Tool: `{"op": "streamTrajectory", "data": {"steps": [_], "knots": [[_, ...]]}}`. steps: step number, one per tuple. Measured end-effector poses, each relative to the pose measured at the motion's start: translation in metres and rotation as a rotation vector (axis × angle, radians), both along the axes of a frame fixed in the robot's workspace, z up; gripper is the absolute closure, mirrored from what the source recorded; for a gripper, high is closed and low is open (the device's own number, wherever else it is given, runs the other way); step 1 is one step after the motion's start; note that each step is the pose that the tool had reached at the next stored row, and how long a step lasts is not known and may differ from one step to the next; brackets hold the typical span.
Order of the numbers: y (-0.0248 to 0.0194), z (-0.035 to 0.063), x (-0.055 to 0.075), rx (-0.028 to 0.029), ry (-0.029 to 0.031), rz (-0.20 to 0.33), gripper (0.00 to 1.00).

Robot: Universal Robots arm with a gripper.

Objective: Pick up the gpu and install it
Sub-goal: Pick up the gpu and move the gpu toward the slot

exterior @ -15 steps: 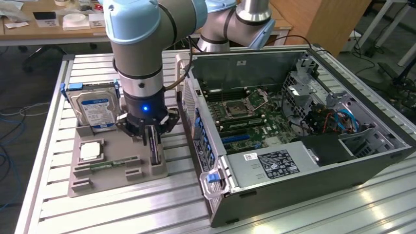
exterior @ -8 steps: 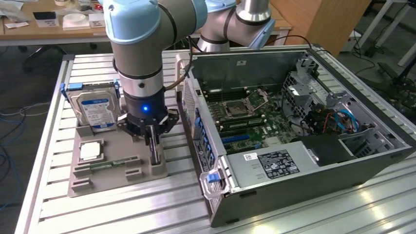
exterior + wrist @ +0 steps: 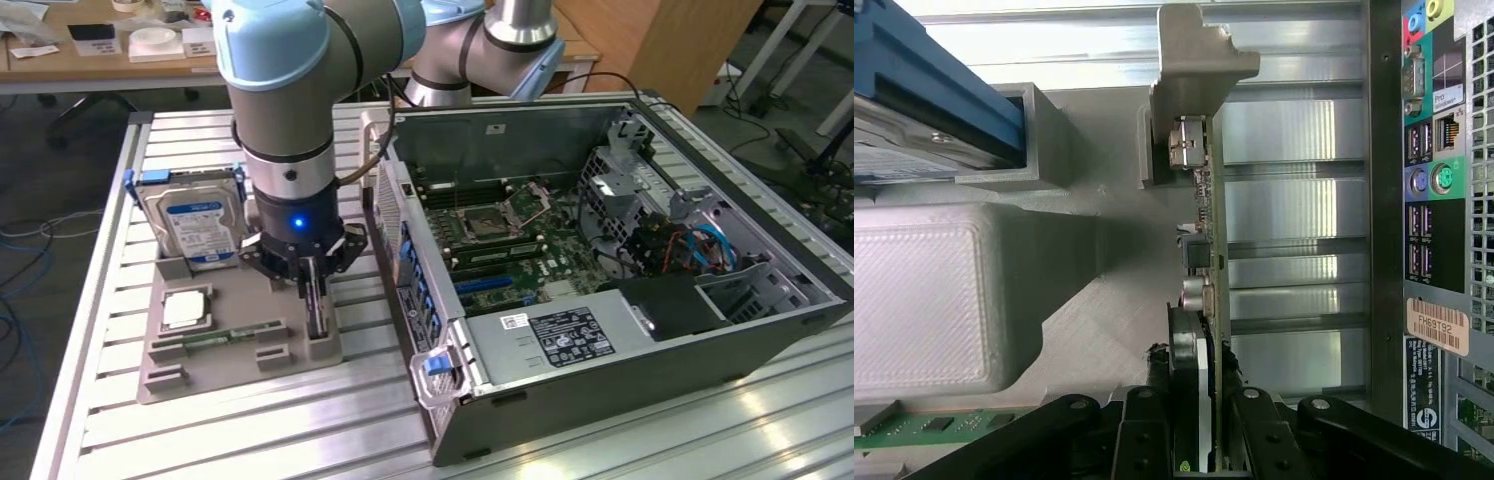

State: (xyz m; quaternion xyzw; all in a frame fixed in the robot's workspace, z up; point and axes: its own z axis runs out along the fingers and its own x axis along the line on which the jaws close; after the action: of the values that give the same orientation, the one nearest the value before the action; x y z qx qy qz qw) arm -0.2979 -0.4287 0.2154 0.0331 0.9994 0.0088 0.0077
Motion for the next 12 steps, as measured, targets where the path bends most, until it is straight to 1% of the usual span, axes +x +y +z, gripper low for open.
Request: {"op": "streamTrajectory", "data": {"steps": [9,12], "knots": [[0.0000,0.0000,0.0000,0.0001,-0.0002,0.000,0.72],[0.0000,0.0025,0.0000,0.0000,0.0000,0.000,0.72]]}}
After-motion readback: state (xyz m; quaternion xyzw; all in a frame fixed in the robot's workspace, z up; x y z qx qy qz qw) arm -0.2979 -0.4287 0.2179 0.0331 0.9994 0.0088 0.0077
